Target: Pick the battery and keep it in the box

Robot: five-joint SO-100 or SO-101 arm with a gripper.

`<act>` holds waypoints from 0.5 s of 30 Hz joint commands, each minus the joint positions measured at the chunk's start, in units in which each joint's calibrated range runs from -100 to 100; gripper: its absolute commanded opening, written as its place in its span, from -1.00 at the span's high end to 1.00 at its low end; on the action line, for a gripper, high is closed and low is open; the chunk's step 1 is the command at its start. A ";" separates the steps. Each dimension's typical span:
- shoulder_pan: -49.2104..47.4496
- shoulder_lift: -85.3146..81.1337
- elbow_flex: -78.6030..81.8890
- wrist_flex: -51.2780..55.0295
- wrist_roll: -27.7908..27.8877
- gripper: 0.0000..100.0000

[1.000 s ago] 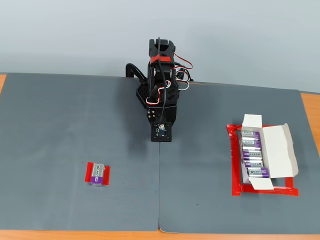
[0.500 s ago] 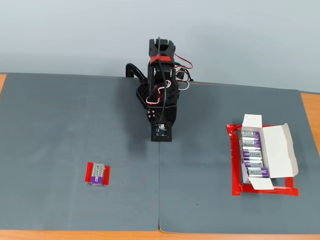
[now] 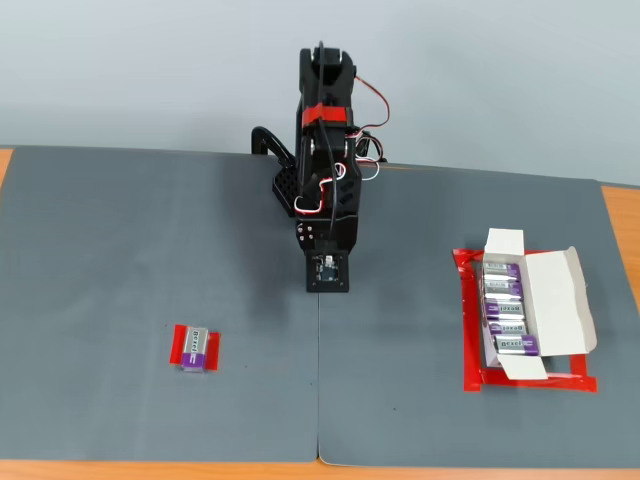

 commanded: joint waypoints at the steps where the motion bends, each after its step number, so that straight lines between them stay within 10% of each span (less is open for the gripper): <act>1: 1.69 8.92 -11.55 -1.25 0.19 0.96; 15: 16.24 34.94 -38.51 -1.51 10.51 0.96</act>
